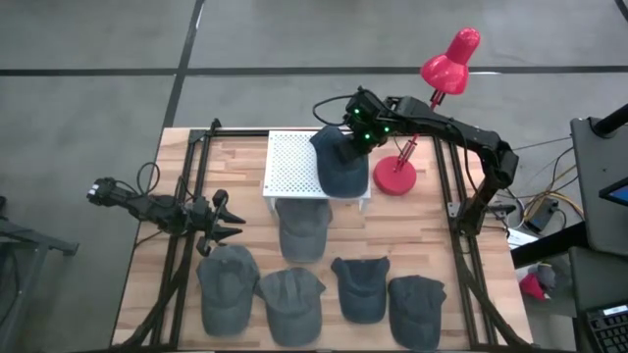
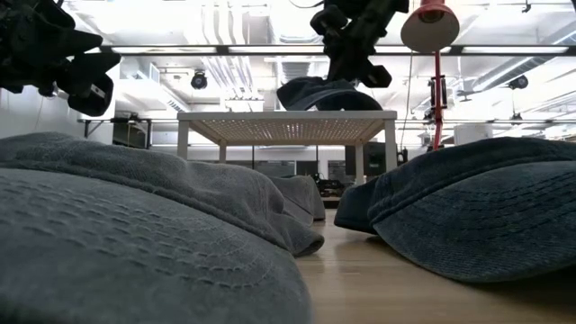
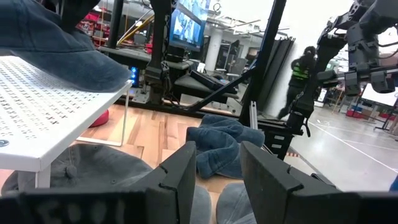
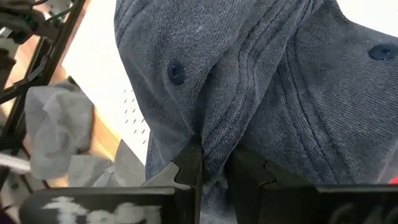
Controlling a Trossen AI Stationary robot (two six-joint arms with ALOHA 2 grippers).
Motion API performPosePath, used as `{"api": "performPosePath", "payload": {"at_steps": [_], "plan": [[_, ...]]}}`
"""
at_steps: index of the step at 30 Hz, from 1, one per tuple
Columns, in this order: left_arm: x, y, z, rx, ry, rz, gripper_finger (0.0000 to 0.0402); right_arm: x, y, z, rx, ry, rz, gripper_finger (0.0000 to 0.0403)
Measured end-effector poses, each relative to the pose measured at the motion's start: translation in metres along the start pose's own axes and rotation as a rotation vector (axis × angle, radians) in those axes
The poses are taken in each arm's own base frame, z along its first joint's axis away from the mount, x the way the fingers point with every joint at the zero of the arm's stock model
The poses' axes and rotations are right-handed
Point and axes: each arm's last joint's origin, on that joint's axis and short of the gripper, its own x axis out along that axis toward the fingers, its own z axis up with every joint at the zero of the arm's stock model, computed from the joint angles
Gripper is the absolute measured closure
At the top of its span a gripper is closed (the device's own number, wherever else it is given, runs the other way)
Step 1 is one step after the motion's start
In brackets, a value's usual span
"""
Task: Pick & Place hat
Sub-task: Put the top right black cap on the shelf
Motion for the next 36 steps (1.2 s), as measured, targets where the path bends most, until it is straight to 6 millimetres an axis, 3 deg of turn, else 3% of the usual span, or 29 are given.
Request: {"api": "performPosePath", "payload": {"at_steps": [15,27,36], "plan": [[0.0000,-0.0003,0.0011,-0.003,-0.012,-0.003,0.0273,-0.0001,-0.0002,0.0000,-0.019,0.001,0.001,0.0346],[-0.0001,-0.0009,0.0041,-0.009,-0.042,-0.009,0.0273,-0.0005,-0.0001,0.0000,-0.027,0.000,0.002,0.0291],[-0.0001,-0.0009,0.0041,-0.009,-0.041,-0.009,0.0273,-0.0052,0.0021,0.0013,-0.030,-0.009,0.007,0.0273]]}}
